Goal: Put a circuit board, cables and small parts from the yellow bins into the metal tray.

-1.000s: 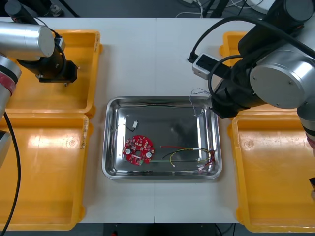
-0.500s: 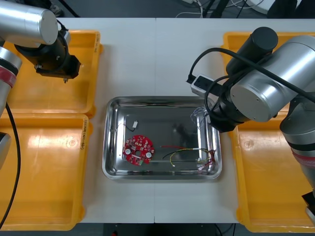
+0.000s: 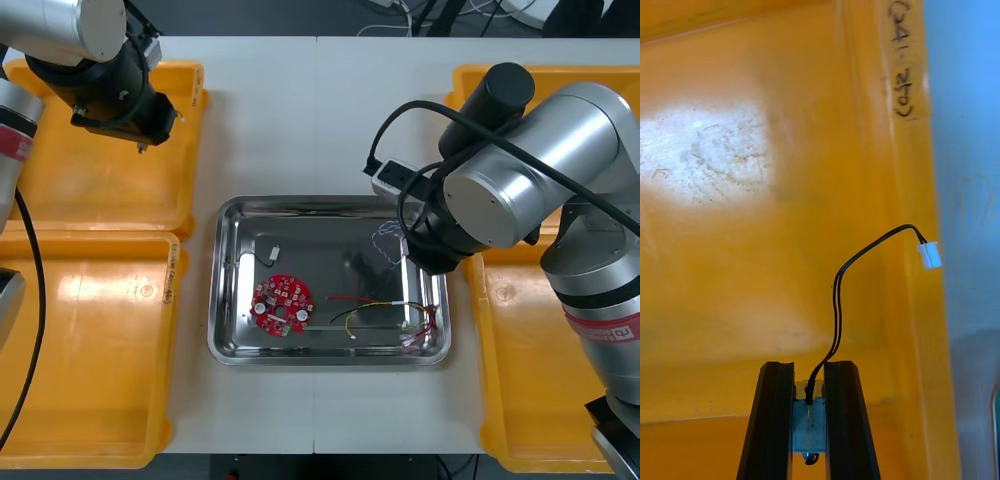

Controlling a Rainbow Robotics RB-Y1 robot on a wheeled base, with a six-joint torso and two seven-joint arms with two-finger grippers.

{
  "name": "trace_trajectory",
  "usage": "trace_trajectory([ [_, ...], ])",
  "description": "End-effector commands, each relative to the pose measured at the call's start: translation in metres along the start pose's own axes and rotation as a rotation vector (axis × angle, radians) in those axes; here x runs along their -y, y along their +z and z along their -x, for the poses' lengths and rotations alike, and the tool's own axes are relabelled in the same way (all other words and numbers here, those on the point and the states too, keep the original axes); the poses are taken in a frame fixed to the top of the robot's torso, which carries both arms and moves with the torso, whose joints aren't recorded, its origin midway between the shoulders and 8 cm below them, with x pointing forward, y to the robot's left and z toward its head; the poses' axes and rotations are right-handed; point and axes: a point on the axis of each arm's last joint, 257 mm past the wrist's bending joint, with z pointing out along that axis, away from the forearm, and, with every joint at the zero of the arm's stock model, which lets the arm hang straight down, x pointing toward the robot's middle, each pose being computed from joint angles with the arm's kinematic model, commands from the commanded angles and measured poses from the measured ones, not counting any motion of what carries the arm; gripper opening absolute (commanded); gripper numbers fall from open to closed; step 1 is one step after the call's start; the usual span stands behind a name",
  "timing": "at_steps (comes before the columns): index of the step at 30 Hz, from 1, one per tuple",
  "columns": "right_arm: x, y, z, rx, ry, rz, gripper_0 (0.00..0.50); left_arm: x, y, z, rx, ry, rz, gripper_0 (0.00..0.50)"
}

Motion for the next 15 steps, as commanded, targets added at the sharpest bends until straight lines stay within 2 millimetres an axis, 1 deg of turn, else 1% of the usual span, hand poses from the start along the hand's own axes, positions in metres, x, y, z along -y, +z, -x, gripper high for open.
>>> trace_trajectory([
  [1, -0.007, 0.003, 0.007, -0.005, -0.040, 0.016, 0.000, 0.039, -0.009, 0.004, 0.025, -0.003, -0.026, 0.000],
  [7, -0.006, 0.010, 0.020, -0.020, -0.026, 0.023, 0.000, 0.062, -0.018, 0.007, 0.045, 0.017, -0.043, 0.000],
  [12, -0.004, 0.012, 0.041, 0.008, -0.010, 0.022, 0.000, 0.087, -0.025, 0.006, 0.055, 0.044, -0.062, 0.000],
  [15, -0.002, 0.011, 0.049, 0.014, -0.006, 0.021, 0.000, 0.100, -0.028, 0.004, 0.059, 0.060, -0.066, 0.000],
])
